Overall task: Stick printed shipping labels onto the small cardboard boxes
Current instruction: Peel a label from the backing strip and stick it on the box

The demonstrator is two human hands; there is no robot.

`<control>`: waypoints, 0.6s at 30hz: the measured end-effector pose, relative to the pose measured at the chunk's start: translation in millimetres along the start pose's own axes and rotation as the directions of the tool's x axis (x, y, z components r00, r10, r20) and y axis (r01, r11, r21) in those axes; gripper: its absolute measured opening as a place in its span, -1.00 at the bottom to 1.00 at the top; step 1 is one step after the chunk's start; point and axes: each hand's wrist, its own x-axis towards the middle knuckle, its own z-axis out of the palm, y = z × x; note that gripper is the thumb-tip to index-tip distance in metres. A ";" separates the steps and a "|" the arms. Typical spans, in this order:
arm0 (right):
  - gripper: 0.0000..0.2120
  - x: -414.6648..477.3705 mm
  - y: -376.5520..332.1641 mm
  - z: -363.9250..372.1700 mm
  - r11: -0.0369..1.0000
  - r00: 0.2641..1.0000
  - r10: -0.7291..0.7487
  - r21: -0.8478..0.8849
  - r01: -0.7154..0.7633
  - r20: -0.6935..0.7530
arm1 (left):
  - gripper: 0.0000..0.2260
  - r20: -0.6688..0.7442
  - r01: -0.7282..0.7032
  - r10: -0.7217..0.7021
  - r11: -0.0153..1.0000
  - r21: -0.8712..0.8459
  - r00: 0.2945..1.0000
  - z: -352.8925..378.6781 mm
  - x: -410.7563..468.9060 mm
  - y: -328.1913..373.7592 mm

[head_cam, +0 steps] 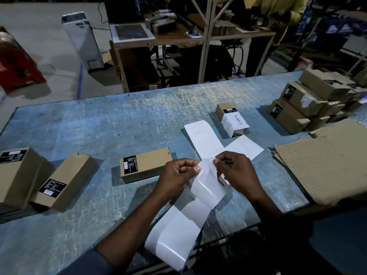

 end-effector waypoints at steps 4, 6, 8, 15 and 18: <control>-0.87 4.2 6.7 -9.6 0.972 0.985 0.170 0.163 -0.166 -0.009 | -0.92 -0.028 0.043 -0.043 0.999 -0.012 0.999 -8.1 -5.0 -8.0; -0.88 5.0 11.0 -13.4 0.943 0.970 0.243 0.235 -0.236 -0.002 | -0.92 -0.033 0.057 -0.057 0.998 0.013 0.998 -12.0 -8.0 -13.4; -0.87 6.6 17.5 -16.8 0.917 0.951 0.308 0.268 -0.294 -0.007 | -0.91 -0.029 0.081 -0.080 0.996 0.039 0.996 -16.7 -11.2 -19.9; -0.87 -4.7 17.5 -15.7 0.967 0.983 0.177 0.175 -0.185 0.057 | -0.82 0.043 0.211 -0.226 0.953 0.217 0.973 -29.9 -19.9 -14.5; -0.88 -14.9 13.5 -1.9 0.986 0.978 0.053 0.147 -0.084 0.204 | -0.43 0.075 0.277 -0.305 0.924 0.262 0.949 -24.5 -17.4 5.3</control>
